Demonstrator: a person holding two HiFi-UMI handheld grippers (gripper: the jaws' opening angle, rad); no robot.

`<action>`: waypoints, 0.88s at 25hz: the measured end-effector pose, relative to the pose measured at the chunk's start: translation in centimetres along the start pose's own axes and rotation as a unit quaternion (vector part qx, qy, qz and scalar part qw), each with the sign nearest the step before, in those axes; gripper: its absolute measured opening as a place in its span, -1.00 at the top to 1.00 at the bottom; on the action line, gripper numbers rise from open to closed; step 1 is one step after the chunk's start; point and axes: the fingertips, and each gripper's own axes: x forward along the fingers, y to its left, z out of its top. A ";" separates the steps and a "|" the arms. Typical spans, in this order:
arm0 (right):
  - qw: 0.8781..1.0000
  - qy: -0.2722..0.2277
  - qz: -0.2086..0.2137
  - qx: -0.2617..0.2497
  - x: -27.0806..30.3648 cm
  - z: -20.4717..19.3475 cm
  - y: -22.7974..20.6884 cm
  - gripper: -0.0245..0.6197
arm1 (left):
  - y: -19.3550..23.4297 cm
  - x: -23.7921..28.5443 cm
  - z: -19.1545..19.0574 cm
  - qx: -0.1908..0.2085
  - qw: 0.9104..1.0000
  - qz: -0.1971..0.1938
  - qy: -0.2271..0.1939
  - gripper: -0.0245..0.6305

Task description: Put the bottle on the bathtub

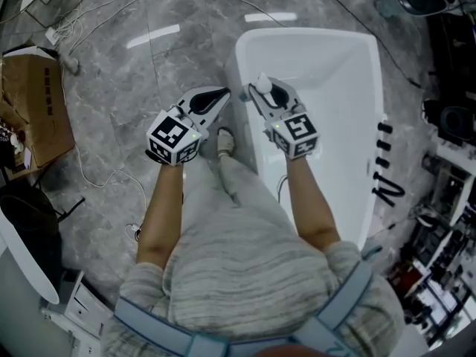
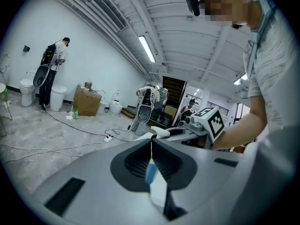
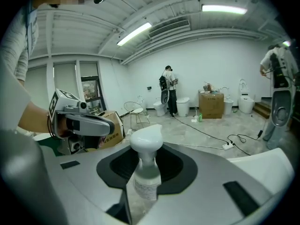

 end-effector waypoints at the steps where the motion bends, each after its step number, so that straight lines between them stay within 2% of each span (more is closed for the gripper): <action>1: 1.000 0.003 -0.003 0.001 0.4 -0.7 -0.4 0.57 | 0.4 0.3 -0.5 -0.004 1.000 0.002 0.001 0.92; 13: 0.997 0.009 -0.067 0.027 5.7 -7.0 -5.5 0.57 | 3.6 2.7 -5.2 -0.055 0.998 0.011 0.013 0.92; 22: 0.996 0.027 -0.085 0.019 7.6 -10.9 -6.6 0.57 | 3.9 5.0 -8.2 -0.079 0.997 0.001 0.017 0.92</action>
